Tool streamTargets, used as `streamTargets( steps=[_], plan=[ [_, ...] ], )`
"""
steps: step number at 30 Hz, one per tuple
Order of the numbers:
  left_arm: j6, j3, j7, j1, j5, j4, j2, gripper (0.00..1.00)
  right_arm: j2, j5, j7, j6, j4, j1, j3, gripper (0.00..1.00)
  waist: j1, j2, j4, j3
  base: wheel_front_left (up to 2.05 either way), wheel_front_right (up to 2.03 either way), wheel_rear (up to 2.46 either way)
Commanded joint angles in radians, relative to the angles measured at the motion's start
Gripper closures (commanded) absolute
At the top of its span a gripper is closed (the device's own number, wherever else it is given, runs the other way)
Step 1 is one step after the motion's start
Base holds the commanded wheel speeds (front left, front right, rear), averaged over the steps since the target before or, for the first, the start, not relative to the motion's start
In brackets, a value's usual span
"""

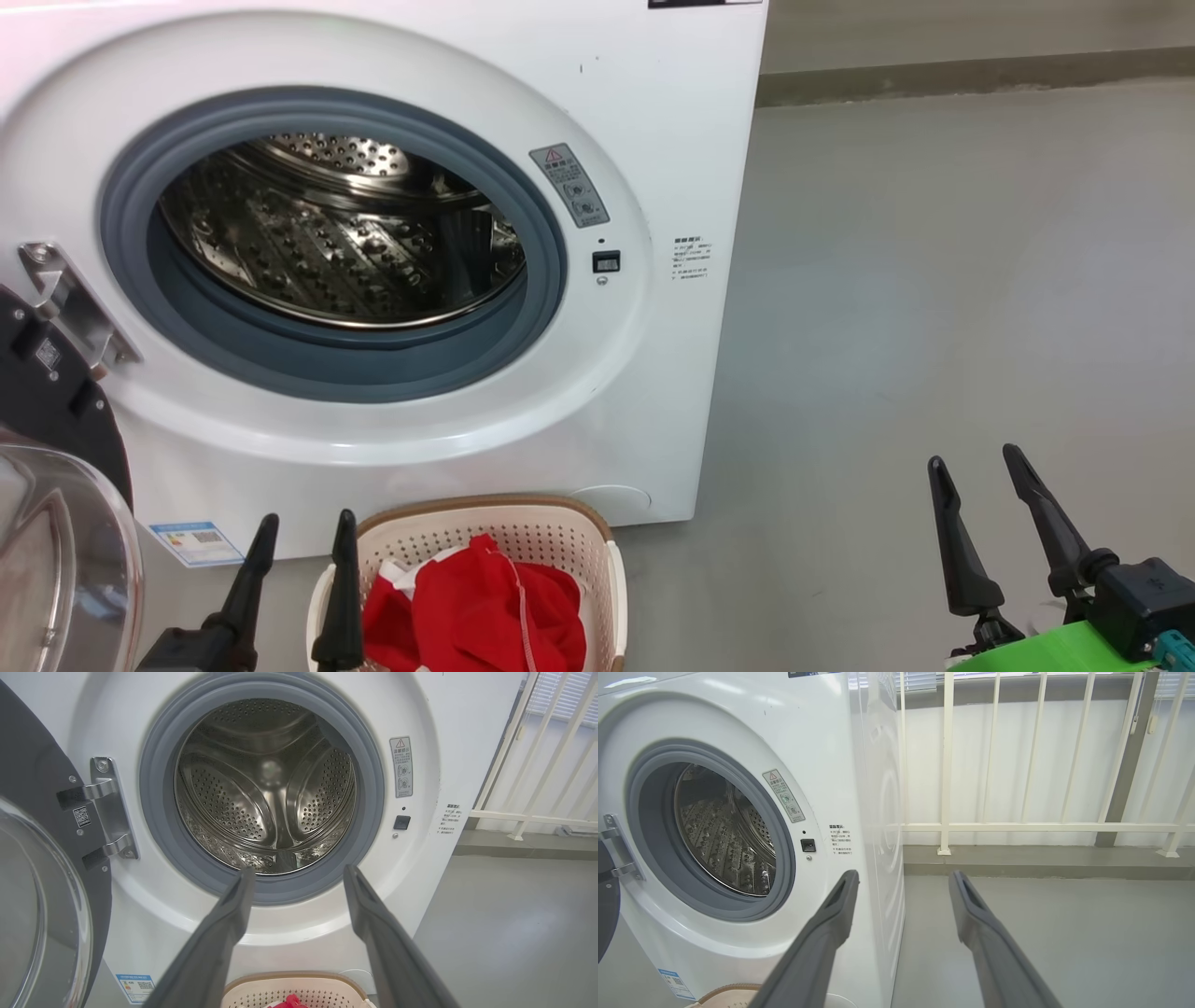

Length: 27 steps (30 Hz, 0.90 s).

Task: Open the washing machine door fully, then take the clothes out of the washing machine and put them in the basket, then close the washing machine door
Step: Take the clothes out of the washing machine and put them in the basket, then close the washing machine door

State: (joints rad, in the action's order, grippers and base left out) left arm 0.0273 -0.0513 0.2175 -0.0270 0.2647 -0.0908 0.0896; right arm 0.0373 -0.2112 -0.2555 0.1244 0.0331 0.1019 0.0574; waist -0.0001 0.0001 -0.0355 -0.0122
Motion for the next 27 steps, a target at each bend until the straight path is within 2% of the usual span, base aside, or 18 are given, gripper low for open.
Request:
streamTargets(
  steps=[1, 19, 27],
  plan=[
    [0.007, 0.037, -0.002, 0.01, -0.005, 0.036, 0.018, 0.0, 0.013, 0.005, -0.006, 0.006, -0.03, -0.014, -0.014, 0.0, 0.0001, -0.0001, -0.002, -0.005, 0.0, 0.0, 0.0],
    [0.034, 0.03, -0.016, -0.014, -0.003, 0.075, 0.024, 0.0, 0.013, 0.007, -0.006, 0.006, -0.042, -0.006, -0.01, 0.0, 0.0001, -0.0001, -0.002, -0.004, -0.01, 0.0, 0.01],
    [0.05, 0.025, -0.02, -0.016, -0.01, 0.09, 0.029, 0.0, 0.013, 0.008, -0.006, 0.006, -0.041, -0.008, -0.011, 0.0, 0.0001, -0.0001, -0.003, 0.001, -0.97, 0.52, 0.46]
  ],
)
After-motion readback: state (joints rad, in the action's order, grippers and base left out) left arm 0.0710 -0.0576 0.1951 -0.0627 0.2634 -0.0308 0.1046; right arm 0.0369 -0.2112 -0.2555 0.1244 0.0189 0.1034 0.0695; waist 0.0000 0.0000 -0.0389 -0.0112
